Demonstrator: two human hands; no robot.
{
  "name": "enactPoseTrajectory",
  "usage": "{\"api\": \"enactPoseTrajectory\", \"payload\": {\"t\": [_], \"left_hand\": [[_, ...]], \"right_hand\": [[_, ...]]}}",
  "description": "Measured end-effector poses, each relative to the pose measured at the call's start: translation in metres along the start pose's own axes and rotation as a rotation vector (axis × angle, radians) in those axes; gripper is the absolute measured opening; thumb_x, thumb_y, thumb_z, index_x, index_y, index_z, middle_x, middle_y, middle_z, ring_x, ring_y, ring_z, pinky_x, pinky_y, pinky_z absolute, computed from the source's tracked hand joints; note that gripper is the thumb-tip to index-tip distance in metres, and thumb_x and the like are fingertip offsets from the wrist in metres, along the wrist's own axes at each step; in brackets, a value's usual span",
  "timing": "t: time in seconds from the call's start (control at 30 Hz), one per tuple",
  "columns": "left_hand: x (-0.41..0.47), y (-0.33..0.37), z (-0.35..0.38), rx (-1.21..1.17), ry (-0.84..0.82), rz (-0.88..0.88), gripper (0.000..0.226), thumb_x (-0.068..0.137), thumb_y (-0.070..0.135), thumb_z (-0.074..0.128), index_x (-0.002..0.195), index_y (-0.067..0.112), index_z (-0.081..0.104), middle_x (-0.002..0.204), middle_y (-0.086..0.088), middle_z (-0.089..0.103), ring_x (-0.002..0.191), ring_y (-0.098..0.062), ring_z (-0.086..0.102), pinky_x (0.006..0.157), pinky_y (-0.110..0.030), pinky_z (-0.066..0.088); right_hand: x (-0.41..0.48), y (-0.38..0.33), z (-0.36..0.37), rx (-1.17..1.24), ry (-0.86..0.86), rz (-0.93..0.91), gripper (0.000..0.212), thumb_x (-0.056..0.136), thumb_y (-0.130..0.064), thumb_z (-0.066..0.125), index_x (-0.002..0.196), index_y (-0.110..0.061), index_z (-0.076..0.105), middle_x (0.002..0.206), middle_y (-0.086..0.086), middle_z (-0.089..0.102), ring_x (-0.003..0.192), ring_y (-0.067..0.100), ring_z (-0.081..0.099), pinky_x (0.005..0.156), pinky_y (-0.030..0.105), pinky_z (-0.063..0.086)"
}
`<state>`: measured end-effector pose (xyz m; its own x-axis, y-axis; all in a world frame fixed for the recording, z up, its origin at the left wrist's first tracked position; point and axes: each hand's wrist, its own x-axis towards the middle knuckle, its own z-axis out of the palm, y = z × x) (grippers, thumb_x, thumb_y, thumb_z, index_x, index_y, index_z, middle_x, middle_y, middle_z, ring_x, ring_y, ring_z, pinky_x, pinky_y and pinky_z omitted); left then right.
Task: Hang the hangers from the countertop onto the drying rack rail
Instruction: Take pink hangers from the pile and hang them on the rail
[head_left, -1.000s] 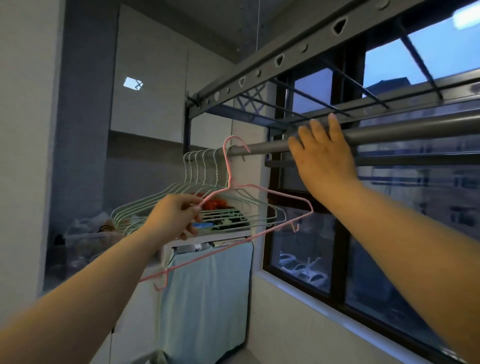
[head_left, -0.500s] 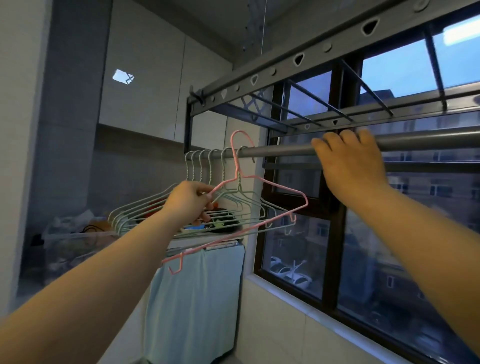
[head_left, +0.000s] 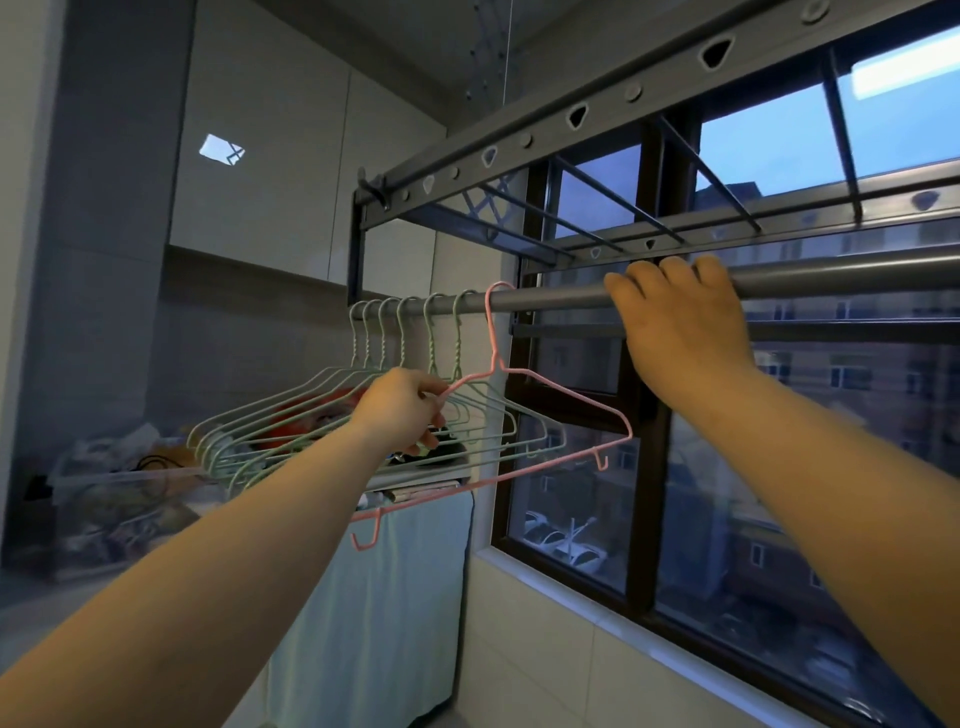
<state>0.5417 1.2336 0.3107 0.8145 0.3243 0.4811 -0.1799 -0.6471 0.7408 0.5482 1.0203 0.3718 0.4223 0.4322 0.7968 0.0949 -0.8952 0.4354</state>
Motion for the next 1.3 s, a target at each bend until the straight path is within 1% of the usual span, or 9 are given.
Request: {"api": "enactPoseTrajectory", "payload": {"t": [0.57,0.63,0.73,0.83,0.93,1.03,1.13,1.2,1.3], "left_hand": [[-0.007,0.0,0.005,0.069,-0.016,0.022,0.03,0.095,0.012,0.045,0.123,0.009,0.054,0.072,0.002,0.055,0.057,-0.012,0.056,0.055,-0.024,0.049],[-0.01,0.0,0.003,0.134,-0.003,0.049,0.029,0.094,0.015,0.047,0.121,0.01,0.056,0.079,-0.001,0.06,0.062,-0.013,0.057,0.062,-0.028,0.051],[-0.014,0.0,0.001,0.274,0.06,0.086,0.032,0.093,0.021,0.049,0.122,0.012,0.057,0.113,-0.011,0.064,0.09,-0.022,0.059,0.084,-0.034,0.048],[-0.021,0.003,-0.002,0.272,0.136,0.114,0.038,0.092,0.025,0.05,0.128,0.013,0.051,0.133,-0.008,0.054,0.119,-0.025,0.051,0.098,-0.034,0.041],[-0.035,0.016,-0.005,0.258,0.241,0.21,0.037,0.092,0.02,0.05,0.128,0.012,0.051,0.137,-0.007,0.047,0.126,-0.024,0.044,0.103,-0.037,0.037],[-0.056,0.032,-0.002,0.2,0.229,0.287,0.034,0.092,0.017,0.049,0.126,0.011,0.053,0.132,-0.007,0.053,0.121,-0.021,0.048,0.1,-0.033,0.038],[-0.076,0.049,0.009,0.173,0.109,0.352,0.029,0.092,0.016,0.049,0.12,0.01,0.057,0.121,-0.007,0.062,0.099,-0.013,0.054,0.088,-0.024,0.039],[-0.091,0.06,0.021,0.16,0.018,0.398,0.027,0.092,0.015,0.05,0.116,0.011,0.06,0.114,-0.007,0.064,0.092,-0.01,0.054,0.084,-0.022,0.04],[-0.116,0.08,0.048,0.13,-0.126,0.444,0.023,0.093,0.016,0.048,0.111,0.011,0.061,0.1,-0.004,0.063,0.09,-0.012,0.056,0.075,-0.017,0.041]], "right_hand": [[-0.006,0.006,0.002,0.008,0.018,-0.02,0.049,0.095,-0.013,0.037,0.142,-0.008,0.025,0.146,0.015,0.032,0.133,0.033,0.028,0.111,0.044,0.016],[-0.008,0.007,0.003,-0.005,0.032,-0.023,0.049,0.095,-0.014,0.039,0.142,-0.009,0.026,0.147,0.014,0.028,0.135,0.033,0.025,0.113,0.045,0.014],[-0.014,0.007,0.006,0.02,0.063,-0.023,0.048,0.092,-0.011,0.044,0.139,-0.007,0.033,0.15,0.016,0.027,0.138,0.033,0.021,0.116,0.046,0.008],[-0.02,0.006,0.016,-0.002,0.207,-0.041,0.045,0.068,-0.003,0.073,0.111,-0.001,0.063,0.125,0.023,0.057,0.119,0.039,0.052,0.105,0.054,0.033],[-0.031,0.006,0.016,-0.012,0.245,-0.083,0.045,0.048,-0.005,0.082,0.092,-0.003,0.071,0.101,0.021,0.069,0.097,0.038,0.065,0.087,0.058,0.046],[-0.043,0.011,0.012,0.003,0.243,-0.132,0.046,0.044,-0.01,0.083,0.089,-0.006,0.073,0.094,0.015,0.071,0.09,0.032,0.068,0.084,0.047,0.052],[-0.061,0.024,0.01,0.099,0.214,-0.128,0.045,0.042,-0.006,0.083,0.085,-0.005,0.072,0.084,0.013,0.071,0.078,0.03,0.069,0.076,0.036,0.054],[-0.08,0.037,-0.001,0.147,0.156,-0.113,0.047,0.049,-0.004,0.083,0.094,-0.002,0.07,0.088,0.015,0.07,0.081,0.03,0.067,0.074,0.035,0.054],[-0.121,0.068,-0.021,0.172,-0.094,-0.055,0.049,0.091,-0.011,0.048,0.138,-0.008,0.037,0.134,0.011,0.048,0.122,0.026,0.044,0.099,0.034,0.033]]}}
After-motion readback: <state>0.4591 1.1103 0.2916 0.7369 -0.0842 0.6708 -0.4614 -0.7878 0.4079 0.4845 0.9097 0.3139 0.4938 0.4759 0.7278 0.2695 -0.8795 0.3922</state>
